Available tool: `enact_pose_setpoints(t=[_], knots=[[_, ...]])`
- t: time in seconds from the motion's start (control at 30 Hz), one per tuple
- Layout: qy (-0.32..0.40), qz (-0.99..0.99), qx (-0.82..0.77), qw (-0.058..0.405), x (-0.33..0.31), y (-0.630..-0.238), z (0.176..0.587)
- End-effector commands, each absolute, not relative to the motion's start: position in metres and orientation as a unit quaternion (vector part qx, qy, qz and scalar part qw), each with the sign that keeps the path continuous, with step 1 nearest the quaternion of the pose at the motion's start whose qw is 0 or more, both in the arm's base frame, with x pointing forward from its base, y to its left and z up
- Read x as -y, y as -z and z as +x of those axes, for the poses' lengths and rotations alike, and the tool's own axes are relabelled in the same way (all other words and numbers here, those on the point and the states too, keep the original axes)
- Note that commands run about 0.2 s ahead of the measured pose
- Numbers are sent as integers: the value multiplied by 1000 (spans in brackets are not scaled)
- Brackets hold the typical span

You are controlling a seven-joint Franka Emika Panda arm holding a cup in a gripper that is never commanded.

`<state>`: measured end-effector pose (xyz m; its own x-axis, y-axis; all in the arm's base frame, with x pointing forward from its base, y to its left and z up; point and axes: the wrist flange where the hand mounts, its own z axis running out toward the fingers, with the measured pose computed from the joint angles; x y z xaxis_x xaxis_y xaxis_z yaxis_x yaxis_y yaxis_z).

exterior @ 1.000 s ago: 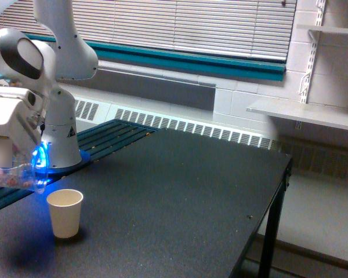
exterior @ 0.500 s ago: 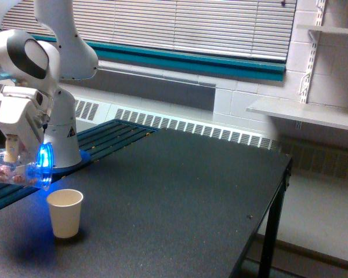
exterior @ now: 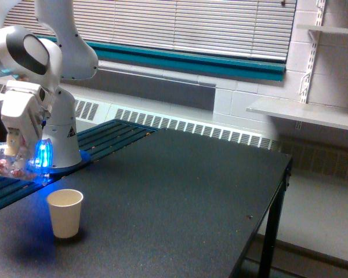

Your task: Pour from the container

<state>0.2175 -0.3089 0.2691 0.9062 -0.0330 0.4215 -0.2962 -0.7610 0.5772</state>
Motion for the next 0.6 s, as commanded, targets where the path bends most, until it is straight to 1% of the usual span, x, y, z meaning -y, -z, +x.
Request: enact_pose_setpoints(t=[0.03,0.6], knots=[[-184,916,39,354,302,-273,222],[-163,912,4,376,294,-270,222]])
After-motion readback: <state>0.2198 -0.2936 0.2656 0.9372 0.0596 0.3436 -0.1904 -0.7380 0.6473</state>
